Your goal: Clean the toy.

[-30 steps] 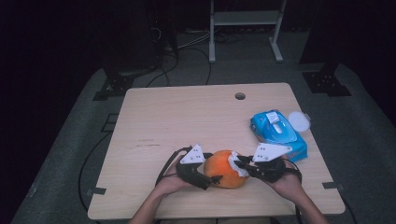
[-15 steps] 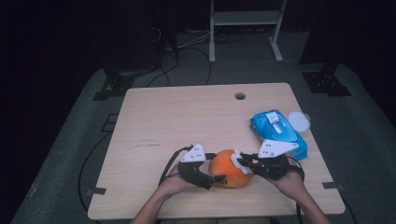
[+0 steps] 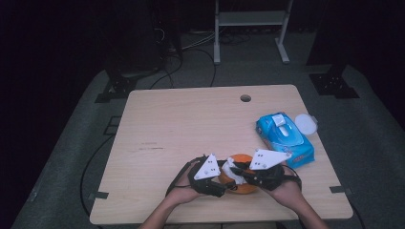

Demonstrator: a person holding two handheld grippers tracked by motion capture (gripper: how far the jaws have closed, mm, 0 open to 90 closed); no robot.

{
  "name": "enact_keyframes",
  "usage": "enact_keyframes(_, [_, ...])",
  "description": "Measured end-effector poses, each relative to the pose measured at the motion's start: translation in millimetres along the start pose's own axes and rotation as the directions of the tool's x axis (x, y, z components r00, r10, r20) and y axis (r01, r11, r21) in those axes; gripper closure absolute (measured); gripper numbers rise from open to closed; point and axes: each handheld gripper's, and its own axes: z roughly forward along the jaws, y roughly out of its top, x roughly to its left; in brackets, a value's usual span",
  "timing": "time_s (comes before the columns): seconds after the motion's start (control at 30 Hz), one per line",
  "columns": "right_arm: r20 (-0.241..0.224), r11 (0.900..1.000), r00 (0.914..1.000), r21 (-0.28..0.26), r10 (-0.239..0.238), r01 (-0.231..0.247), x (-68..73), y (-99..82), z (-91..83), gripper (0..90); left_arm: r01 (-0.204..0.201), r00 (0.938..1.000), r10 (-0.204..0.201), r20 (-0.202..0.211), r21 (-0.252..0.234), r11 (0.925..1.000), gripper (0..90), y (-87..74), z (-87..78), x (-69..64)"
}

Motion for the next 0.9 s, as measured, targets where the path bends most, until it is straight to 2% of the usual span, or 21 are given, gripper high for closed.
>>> enact_keyframes(0.2, [0.072,0.9971,0.9946,0.011,0.075,-0.076,-27.6,-16.9,-15.8,79.7,0.025,0.9997,-0.025,0.000,0.011,0.9996,31.7,-6.9,-2.1,9.1])
enact_keyframes(0.3, [0.076,0.9947,0.9921,0.020,0.100,-0.101,-34.6,-23.0,-18.8,79.7,0.030,0.9995,-0.030,0.001,0.007,0.9995,31.0,-7.8,-1.8,10.1])
enact_keyframes(0.43, [0.074,0.9957,0.9934,0.024,0.087,-0.089,-31.8,-21.4,-17.0,79.9,0.038,0.9993,-0.038,0.002,0.023,0.9990,27.5,-8.7,-3.4,12.8])
enact_keyframes(0.47, [0.071,0.9957,0.9936,0.025,0.087,-0.089,-29.6,-20.9,-15.5,80.0,0.051,0.9985,-0.052,0.016,0.025,0.9984,25.2,-8.7,-4.5,14.2])
enact_keyframes(0.53, [0.061,0.9965,0.9952,0.027,0.077,-0.078,-25.6,-20.6,-11.1,80.0,0.070,0.9944,-0.072,0.077,0.033,0.9970,18.0,-7.5,-7.6,17.1])
enact_keyframes(0.6, [0.025,0.9956,0.9955,0.016,0.092,-0.092,-21.3,-21.1,-6.6,80.0,0.079,0.9909,-0.079,0.108,0.011,0.9968,14.5,-4.0,-11.4,18.0])
enact_keyframes(0.67, [-0.012,0.9951,0.9951,0.006,0.099,-0.098,-15.5,-19.4,-1.8,80.0,0.069,0.9918,-0.069,0.108,0.008,0.9976,15.2,-0.1,-11.9,15.6])
enact_keyframes(0.73, [-0.033,0.9975,0.9970,0.012,0.070,-0.070,-7.9,-15.8,3.9,79.9,0.012,0.9974,-0.016,0.071,0.057,0.9983,21.7,-1.5,-8.9,11.4])
enact_keyframes(0.8, [-0.013,0.9987,0.9992,0.035,0.037,-0.036,-1.9,-13.3,7.4,80.0,0.026,0.9968,-0.030,0.074,0.053,0.9983,26.2,-5.9,-10.1,12.6])
enact_keyframes(0.9, [-0.014,0.9987,0.9989,0.028,0.044,-0.044,-6.8,-14.0,4.1,80.1,0.043,0.9962,-0.047,0.074,0.047,0.9979,30.9,-9.1,-12.6,16.0])
